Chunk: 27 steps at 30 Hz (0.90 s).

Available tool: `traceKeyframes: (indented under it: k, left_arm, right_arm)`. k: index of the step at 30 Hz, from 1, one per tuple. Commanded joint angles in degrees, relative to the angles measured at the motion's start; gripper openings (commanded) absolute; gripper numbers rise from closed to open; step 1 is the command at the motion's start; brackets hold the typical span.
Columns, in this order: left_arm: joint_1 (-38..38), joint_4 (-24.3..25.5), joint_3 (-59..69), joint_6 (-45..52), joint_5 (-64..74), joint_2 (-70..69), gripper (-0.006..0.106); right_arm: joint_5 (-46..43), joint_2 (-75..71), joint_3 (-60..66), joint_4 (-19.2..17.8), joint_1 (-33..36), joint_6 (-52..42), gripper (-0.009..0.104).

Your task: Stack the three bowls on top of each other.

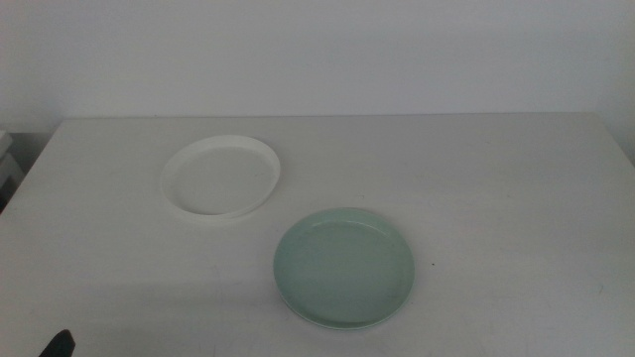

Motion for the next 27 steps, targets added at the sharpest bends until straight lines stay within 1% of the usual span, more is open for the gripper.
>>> traceKeyframes:
  k: [1, 6, 16, 21, 27]
  left_arm:
    - [0.0, -0.6, -3.6, -0.2, -2.4, 0.2, 0.1]
    - [0.0, -0.6, -13.8, -0.2, 2.4, 7.3, 0.1]
    - [0.0, -0.4, -38.2, -1.8, 5.3, 32.2, 0.1]
    - [0.0, -0.5, -52.4, -2.9, 12.8, 45.4, 0.1]
    - [0.0, -0.7, -65.4, -5.7, 22.7, 59.7, 0.1]
  right_arm:
    - [-3.6, 0.6, -1.2, 0.0, -0.4, -0.7, 0.055]
    - [-3.6, 0.6, -1.2, 0.0, -0.4, -0.7, 0.055]
    - [-3.6, 0.6, -1.2, 0.0, -0.4, -0.7, 0.055]
    - [-3.6, 0.6, -1.2, 0.0, -0.4, -0.7, 0.055]
    - [-3.6, 0.6, -1.2, 0.0, -0.4, -0.7, 0.055]
